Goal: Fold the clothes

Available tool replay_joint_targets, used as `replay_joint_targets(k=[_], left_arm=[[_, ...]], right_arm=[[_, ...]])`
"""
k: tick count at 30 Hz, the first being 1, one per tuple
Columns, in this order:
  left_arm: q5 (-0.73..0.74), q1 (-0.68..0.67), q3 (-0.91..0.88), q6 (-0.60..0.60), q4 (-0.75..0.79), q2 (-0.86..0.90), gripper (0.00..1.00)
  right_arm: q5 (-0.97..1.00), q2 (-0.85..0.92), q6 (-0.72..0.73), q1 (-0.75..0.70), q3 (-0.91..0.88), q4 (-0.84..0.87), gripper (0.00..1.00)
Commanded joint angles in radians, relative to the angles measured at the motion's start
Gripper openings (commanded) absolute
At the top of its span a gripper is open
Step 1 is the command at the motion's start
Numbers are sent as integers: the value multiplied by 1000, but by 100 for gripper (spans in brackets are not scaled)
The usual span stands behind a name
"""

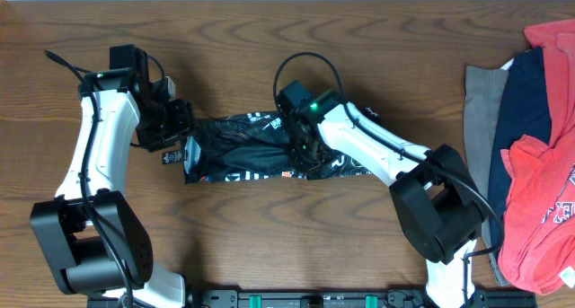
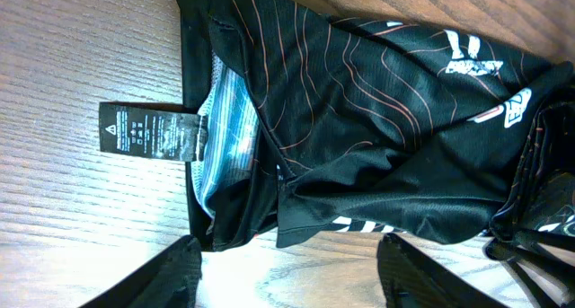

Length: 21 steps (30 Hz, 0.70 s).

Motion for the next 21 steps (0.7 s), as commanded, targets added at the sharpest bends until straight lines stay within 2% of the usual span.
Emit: replay_joint_targets(k=[1, 4, 11, 18, 21], left_arm=[[-10, 5, -10, -1, -6, -5, 69], [-51, 5, -21, -1, -6, -4, 70], [-69, 5, -82, -1, 43, -3, 78], [-69, 5, -183, 4, 168, 16, 82], [-69, 5, -207, 43, 223, 45, 82]], right_arm=[[-7, 1, -25, 11, -3, 26, 38], [17, 0, 8, -1, 13, 39, 40], [139, -39, 128, -66, 108, -53, 41], [138, -99, 140, -128, 109, -98, 41], [138, -101, 140, -139, 109, -131, 42]])
